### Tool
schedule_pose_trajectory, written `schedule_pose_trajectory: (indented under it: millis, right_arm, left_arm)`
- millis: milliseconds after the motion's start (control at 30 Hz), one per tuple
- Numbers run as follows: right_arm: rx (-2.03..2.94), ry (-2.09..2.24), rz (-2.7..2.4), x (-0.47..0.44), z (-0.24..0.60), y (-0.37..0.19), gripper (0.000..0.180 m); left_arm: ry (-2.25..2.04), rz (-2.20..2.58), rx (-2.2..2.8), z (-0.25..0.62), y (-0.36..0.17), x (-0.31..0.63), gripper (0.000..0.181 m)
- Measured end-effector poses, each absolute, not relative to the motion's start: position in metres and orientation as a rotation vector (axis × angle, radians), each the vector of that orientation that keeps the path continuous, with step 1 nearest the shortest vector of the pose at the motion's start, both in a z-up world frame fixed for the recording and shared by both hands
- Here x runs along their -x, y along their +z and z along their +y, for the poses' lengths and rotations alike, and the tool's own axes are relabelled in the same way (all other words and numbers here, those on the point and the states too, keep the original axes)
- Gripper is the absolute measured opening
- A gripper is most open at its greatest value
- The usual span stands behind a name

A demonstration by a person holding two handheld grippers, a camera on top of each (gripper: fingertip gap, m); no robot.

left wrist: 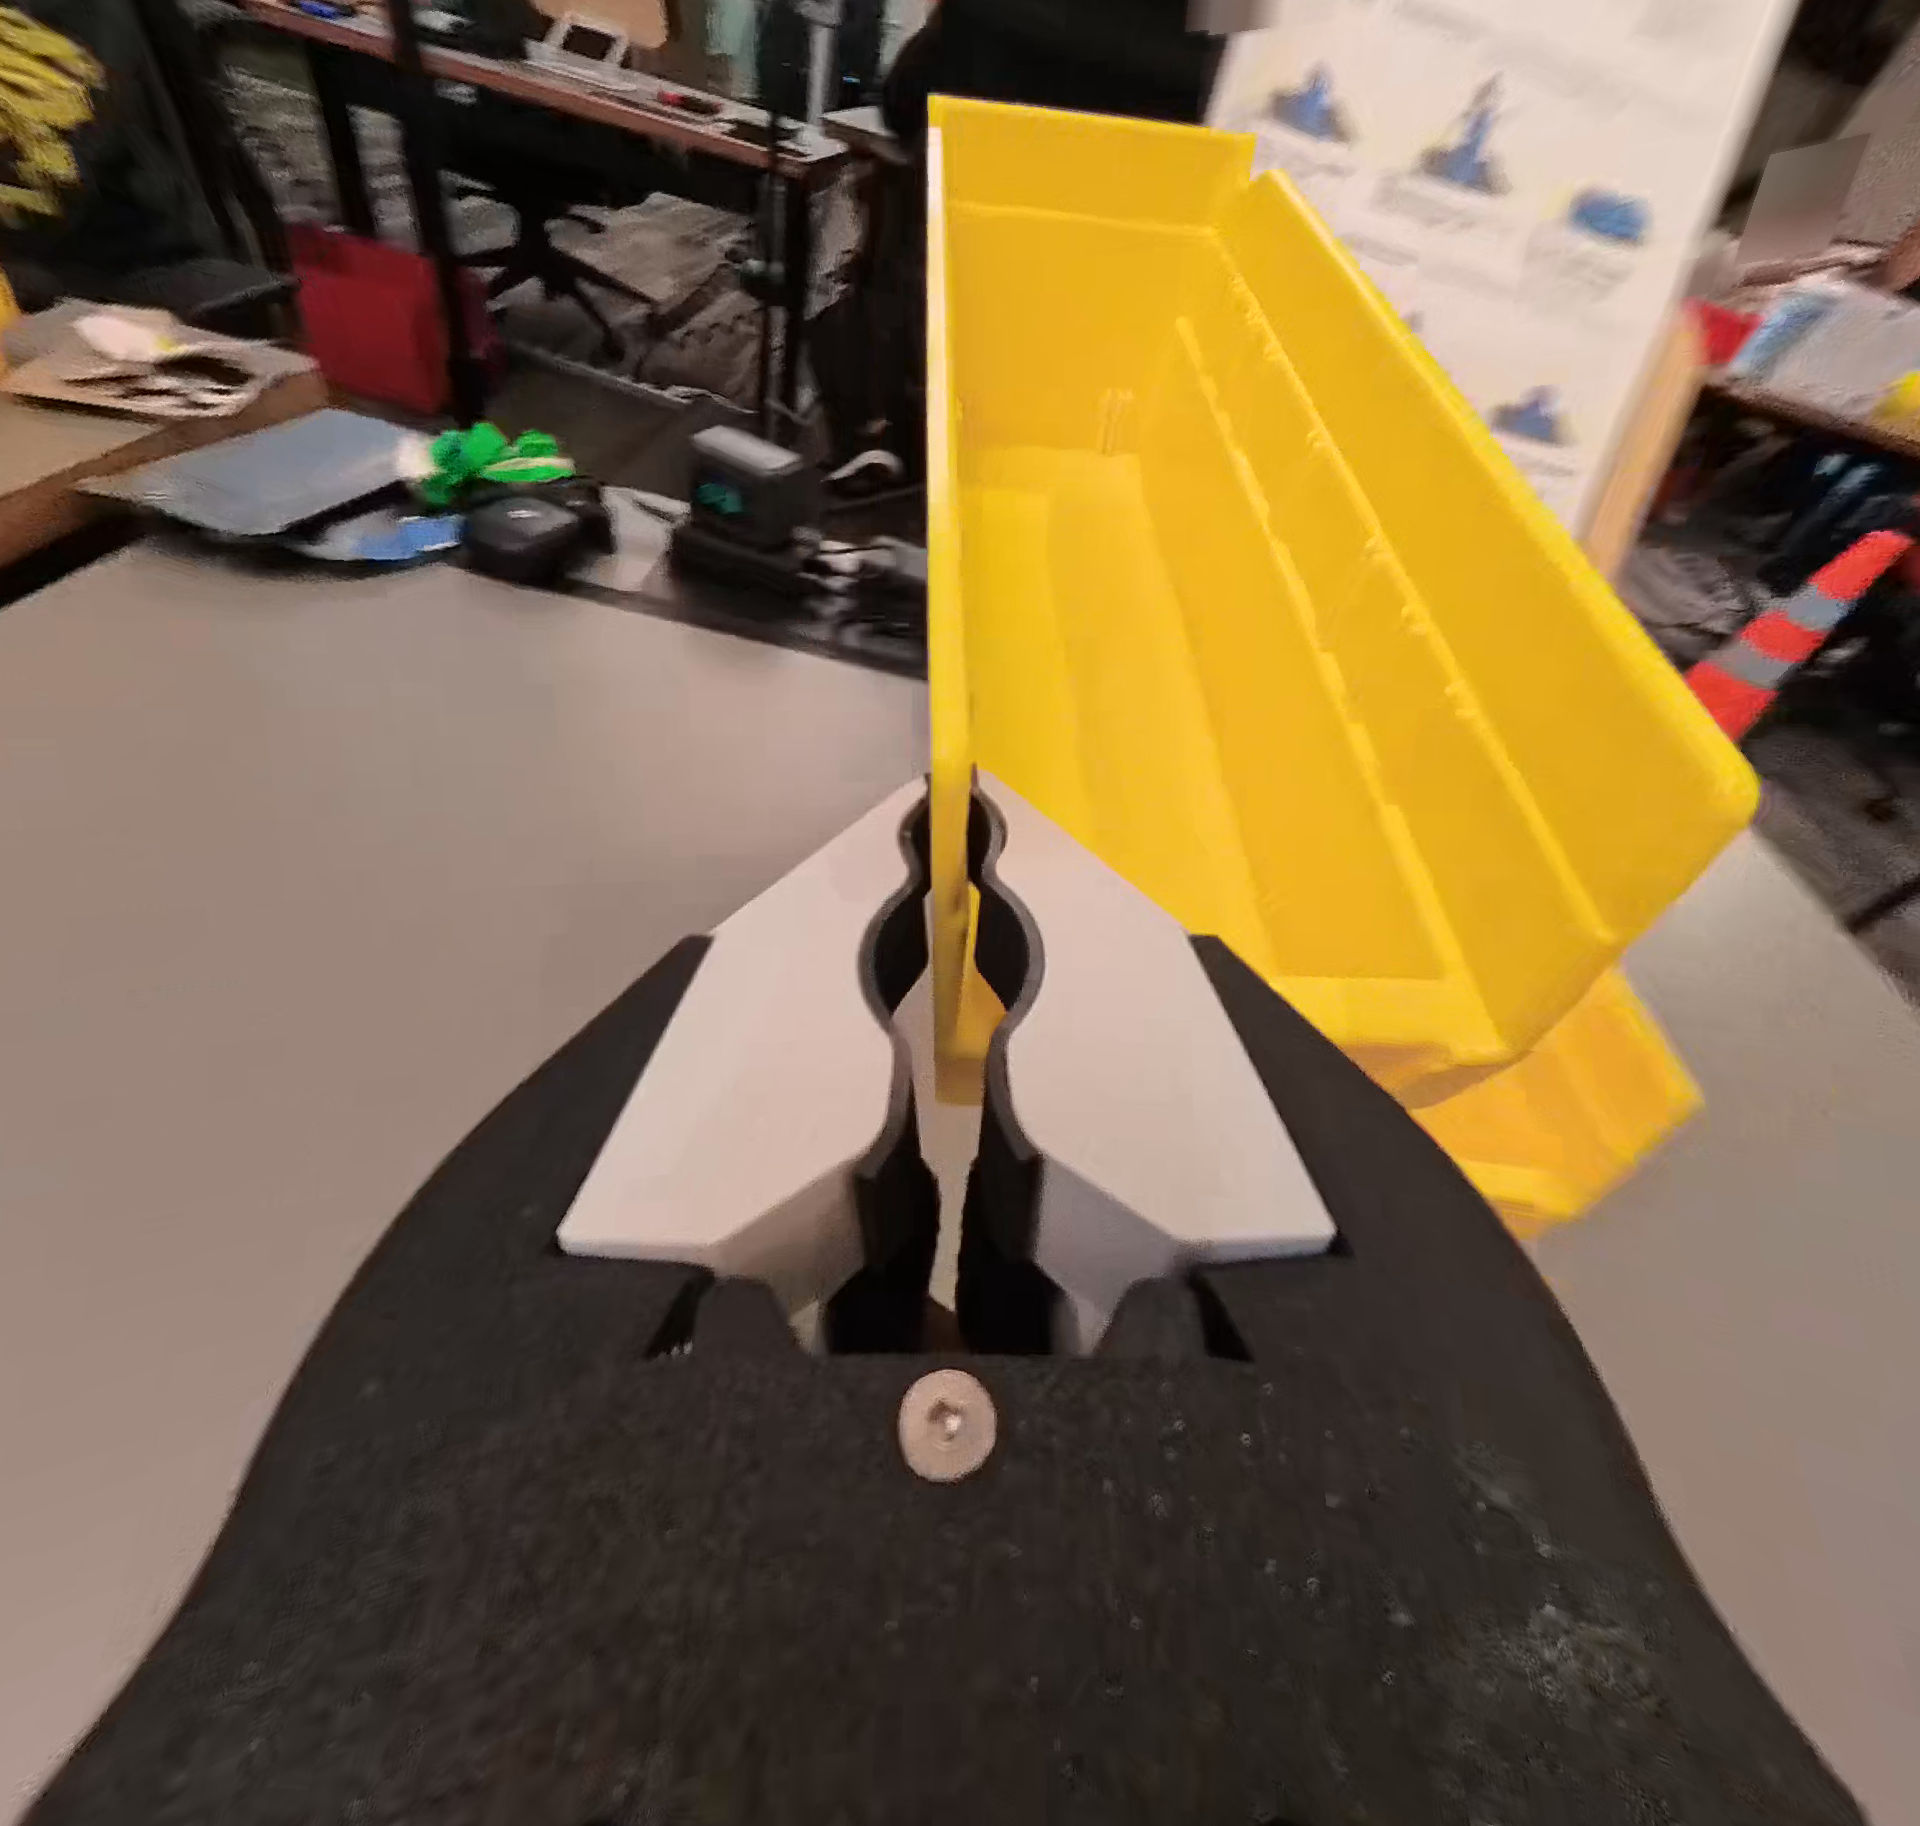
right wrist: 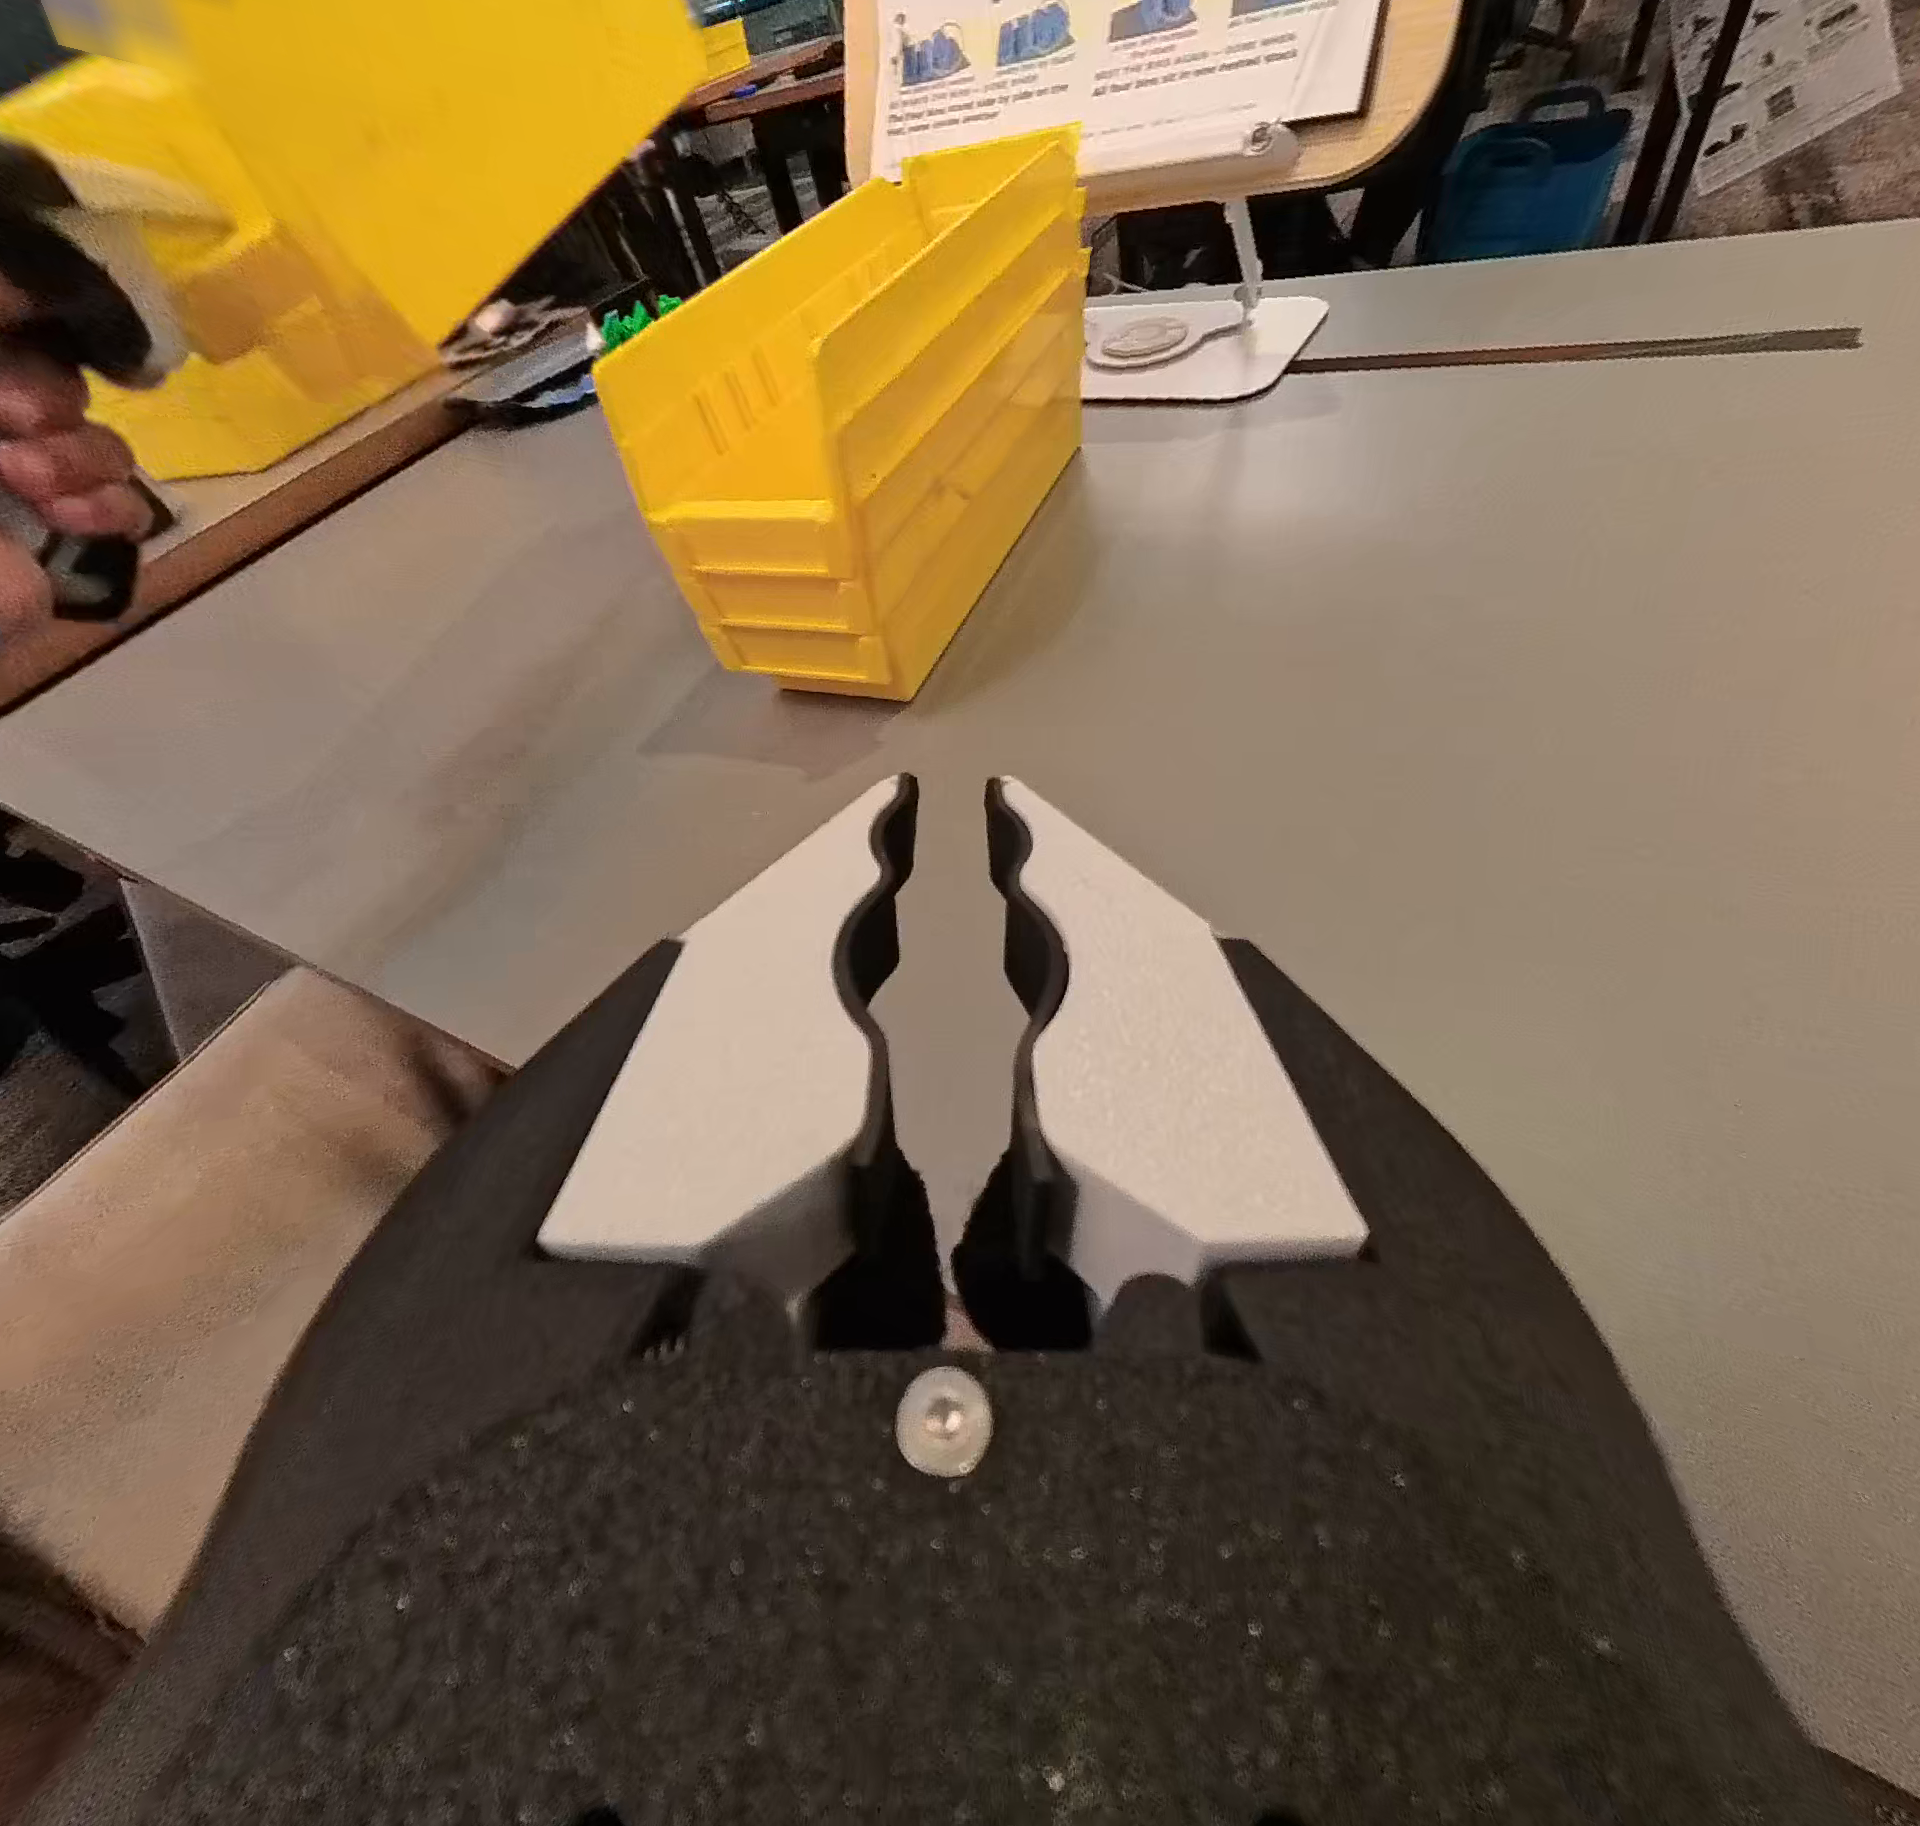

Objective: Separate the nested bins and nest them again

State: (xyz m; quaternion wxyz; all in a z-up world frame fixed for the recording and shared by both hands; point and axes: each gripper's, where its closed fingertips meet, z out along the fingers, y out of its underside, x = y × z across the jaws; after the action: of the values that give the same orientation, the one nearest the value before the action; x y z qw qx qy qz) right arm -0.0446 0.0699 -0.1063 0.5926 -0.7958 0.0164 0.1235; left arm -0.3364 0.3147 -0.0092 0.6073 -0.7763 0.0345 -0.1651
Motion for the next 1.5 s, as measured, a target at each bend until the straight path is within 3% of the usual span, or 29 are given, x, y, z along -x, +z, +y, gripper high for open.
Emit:
schedule_pose_trajectory:
  millis: [133,400,1100,1333,1433,1500]
  right_arm:
    - [1.839,0.318,0.037,0.050,0.071,-0.102,0.012]
    - [1.838,0.316,0.069,0.036,0.066,-0.103,0.012]
    - [1.860,0.392,0.130,0.029,0.063,-0.109,0.012]
    - [1.872,0.400,0.123,0.032,0.063,-0.111,0.013]
    - [1.875,0.397,0.118,0.033,0.062,-0.112,0.013]
    - [1.876,0.395,0.119,0.032,0.062,-0.112,0.013]
  left_arm:
    - [-0.484,0.161,1.824,0.294,0.006,0.264,0.000]
    - [-0.377,0.222,1.911,0.305,-0.024,0.196,0.000]
    - [-0.263,0.231,1.963,0.320,-0.077,0.182,0.000]
    - [-0.207,0.277,1.940,0.319,-0.078,0.182,0.000]
    - [-0.188,0.298,1.880,0.313,-0.064,0.185,0.013]
    - [-0.182,0.318,1.836,0.308,-0.054,0.187,0.005]
